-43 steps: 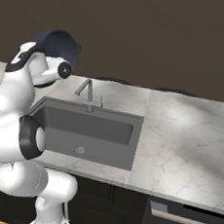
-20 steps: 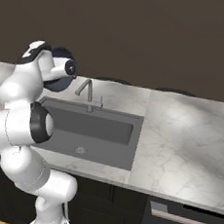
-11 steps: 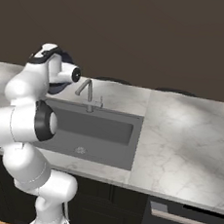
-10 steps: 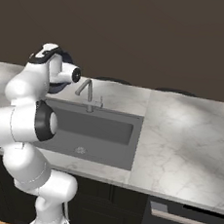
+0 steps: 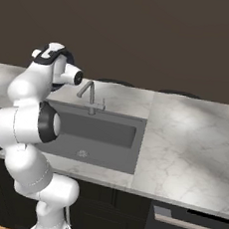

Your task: Dump the tomato from the pot into the sink. Then turn on the water and wash the tomato. Then turn off the water and put the tomato back in the pot.

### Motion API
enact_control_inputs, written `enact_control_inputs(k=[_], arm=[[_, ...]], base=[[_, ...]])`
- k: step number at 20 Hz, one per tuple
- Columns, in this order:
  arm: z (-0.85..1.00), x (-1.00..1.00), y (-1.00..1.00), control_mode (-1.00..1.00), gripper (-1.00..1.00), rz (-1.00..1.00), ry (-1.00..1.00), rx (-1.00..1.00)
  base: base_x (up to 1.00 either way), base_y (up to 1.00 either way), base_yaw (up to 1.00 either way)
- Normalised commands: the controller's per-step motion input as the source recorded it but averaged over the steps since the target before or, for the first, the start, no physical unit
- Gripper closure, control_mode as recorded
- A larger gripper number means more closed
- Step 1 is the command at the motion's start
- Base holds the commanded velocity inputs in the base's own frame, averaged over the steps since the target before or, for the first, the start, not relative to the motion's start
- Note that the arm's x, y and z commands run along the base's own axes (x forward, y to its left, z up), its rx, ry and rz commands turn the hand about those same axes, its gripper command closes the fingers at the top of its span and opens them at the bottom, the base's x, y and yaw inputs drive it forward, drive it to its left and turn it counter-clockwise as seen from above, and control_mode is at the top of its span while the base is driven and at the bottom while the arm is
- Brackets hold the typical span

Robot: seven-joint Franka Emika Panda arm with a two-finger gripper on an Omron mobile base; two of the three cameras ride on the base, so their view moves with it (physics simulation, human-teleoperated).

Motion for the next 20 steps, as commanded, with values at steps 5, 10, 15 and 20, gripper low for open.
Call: enact_control_inputs(k=[5,10,15,20], arm=[[0.21,0.34,0.00,-1.00,1.00,-0.05,0.14,0.07],[0.36,0.21,0.00,-1.00,1.00,-0.04,0.13,0.08],[0.48,0.12,0.00,-1.00,1.00,-0.01,0.07,0.09],[0.45,0.22,0.00,-1.00,1.00,0.00,0.08,0.11]], base=[[0.00,0.00,0.00],[0.00,0.00,0.00],[0.00,0.00,0.00],[0.00,0.00,0.00]])
